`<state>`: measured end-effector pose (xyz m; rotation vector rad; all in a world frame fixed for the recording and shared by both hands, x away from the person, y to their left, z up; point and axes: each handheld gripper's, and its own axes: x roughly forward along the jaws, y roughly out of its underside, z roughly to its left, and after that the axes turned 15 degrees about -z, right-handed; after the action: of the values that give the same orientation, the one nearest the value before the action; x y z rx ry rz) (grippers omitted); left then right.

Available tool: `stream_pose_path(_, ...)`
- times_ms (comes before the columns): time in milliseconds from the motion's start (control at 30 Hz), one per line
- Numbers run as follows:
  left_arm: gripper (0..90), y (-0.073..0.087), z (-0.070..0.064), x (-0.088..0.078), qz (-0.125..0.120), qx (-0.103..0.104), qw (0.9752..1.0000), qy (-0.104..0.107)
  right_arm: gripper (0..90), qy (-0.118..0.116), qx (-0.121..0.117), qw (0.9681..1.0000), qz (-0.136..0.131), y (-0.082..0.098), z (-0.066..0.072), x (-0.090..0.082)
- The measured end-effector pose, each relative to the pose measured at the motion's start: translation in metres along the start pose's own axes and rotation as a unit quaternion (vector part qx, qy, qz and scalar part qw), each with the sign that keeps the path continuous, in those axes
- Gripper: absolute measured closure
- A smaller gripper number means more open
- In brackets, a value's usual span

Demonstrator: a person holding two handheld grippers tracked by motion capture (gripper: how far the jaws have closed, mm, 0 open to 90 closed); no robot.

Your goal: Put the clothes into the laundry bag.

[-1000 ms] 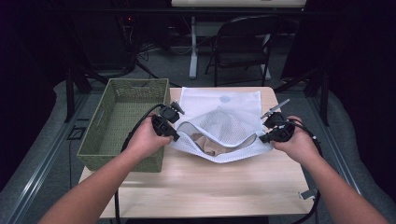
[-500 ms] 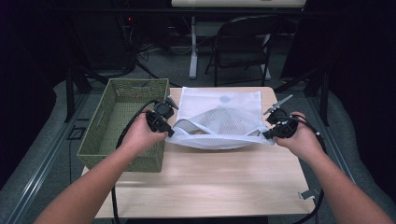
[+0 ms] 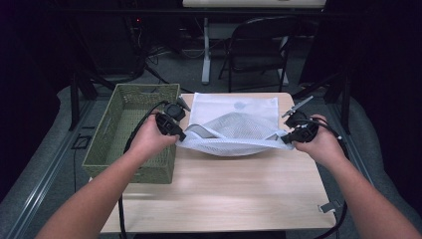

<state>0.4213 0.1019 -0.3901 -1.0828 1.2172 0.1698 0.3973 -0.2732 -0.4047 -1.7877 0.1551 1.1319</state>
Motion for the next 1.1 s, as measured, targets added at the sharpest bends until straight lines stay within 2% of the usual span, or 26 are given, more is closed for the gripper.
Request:
stream_pose_path(133, 88.6, -0.005, 0.003, 0.000, -0.001, -0.002, 1.0000, -0.002, 88.3, 0.003, -0.006, 1.0000, 0.000, -0.005, -0.002, -0.001)
stream_pose_path(300, 88.6, -0.011, 0.010, 0.000, -0.002, -0.005, 1.0000, -0.007, 88.3, 0.009, 0.000, 0.9999, -0.013, -0.013, -0.006, 0.001)
stream_pose_path(367, 88.6, -0.013, 0.013, 0.000, -0.003, -0.012, 0.9999, -0.009, 88.3, 0.010, 0.001, 0.9999, -0.012, -0.015, -0.008, 0.003)
stream_pose_path(533, 88.6, -0.019, 0.018, 0.000, -0.005, -0.013, 0.9998, -0.015, 88.3, 0.014, 0.005, 0.9999, -0.007, -0.020, -0.010, 0.007)
stream_pose_path(900, 88.7, -0.029, 0.022, 0.003, -0.005, -0.015, 0.9996, -0.025, 88.3, 0.024, 0.011, 0.9996, -0.008, -0.030, -0.019, 0.011)
stream_pose_path(1100, 88.7, -0.035, 0.019, -0.002, -0.003, -0.004, 0.9994, -0.033, 88.3, 0.026, 0.011, 0.9996, -0.010, -0.035, -0.021, 0.007)
